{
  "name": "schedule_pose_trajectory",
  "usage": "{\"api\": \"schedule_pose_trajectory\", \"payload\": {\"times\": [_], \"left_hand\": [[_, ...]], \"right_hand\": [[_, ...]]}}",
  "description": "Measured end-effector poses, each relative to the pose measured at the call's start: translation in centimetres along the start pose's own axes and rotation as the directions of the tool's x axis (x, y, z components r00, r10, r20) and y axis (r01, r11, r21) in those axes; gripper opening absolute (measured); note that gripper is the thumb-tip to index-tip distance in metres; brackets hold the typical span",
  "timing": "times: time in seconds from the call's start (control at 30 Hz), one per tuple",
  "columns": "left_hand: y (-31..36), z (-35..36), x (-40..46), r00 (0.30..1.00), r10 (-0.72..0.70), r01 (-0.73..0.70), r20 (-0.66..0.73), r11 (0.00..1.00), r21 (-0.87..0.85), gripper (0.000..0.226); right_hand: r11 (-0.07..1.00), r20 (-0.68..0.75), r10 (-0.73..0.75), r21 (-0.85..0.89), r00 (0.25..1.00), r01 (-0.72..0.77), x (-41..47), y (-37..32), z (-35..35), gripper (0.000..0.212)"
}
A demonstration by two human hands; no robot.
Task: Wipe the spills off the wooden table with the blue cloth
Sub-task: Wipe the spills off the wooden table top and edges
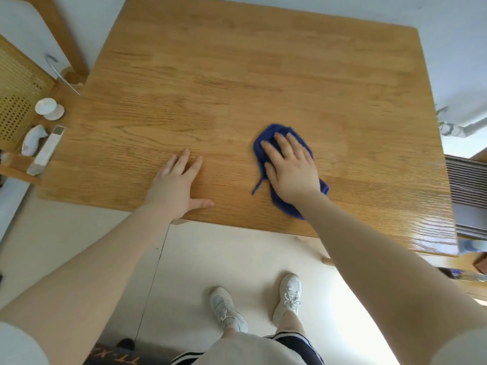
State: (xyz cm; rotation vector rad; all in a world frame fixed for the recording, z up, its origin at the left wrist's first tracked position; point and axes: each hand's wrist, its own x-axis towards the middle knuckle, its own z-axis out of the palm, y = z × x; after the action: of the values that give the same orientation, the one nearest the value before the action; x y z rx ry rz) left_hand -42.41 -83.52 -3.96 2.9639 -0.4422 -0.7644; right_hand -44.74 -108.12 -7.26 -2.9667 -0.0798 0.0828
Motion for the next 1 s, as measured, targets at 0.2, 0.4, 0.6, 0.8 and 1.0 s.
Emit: {"api": "schedule_pose_trajectory", "payload": {"times": [0.2, 0.4, 0.6, 0.8, 1.0], "left_hand": [[-0.4, 0.4, -0.1, 0.999, 0.017, -0.016, -0.041, 1.0, 0.025, 0.102], [-0.4, 0.4, 0.1, 0.998, 0.029, -0.029, -0.056, 1.0, 0.009, 0.1], [-1.0, 1.2, 0.4, 0.993, 0.058, -0.057, -0.1, 0.998, 0.012, 0.101], [-0.7, 1.3, 0.1, 0.993, 0.038, -0.044, -0.112, 0.998, -0.051, 0.103], [-0.5, 1.0, 0.0, 0.991, 0.018, -0.026, -0.133, 0.998, -0.065, 0.099]], "right_hand": [[0.981, -0.077, 0.196, 0.015, 0.978, -0.195, 0.7, -2.7, 0.9, 0.047], [0.987, 0.031, -0.159, -0.035, 0.987, 0.16, -5.1, -5.9, 1.7, 0.046], [0.997, 0.005, -0.08, -0.002, 0.997, 0.08, 0.3, -3.6, 0.6, 0.045], [0.996, -0.011, 0.034, -0.077, 0.999, -0.035, 0.7, -6.5, 1.6, 0.053], [0.95, 0.131, -0.293, -0.074, 0.947, 0.304, -3.9, -9.3, 2.1, 0.052]]}}
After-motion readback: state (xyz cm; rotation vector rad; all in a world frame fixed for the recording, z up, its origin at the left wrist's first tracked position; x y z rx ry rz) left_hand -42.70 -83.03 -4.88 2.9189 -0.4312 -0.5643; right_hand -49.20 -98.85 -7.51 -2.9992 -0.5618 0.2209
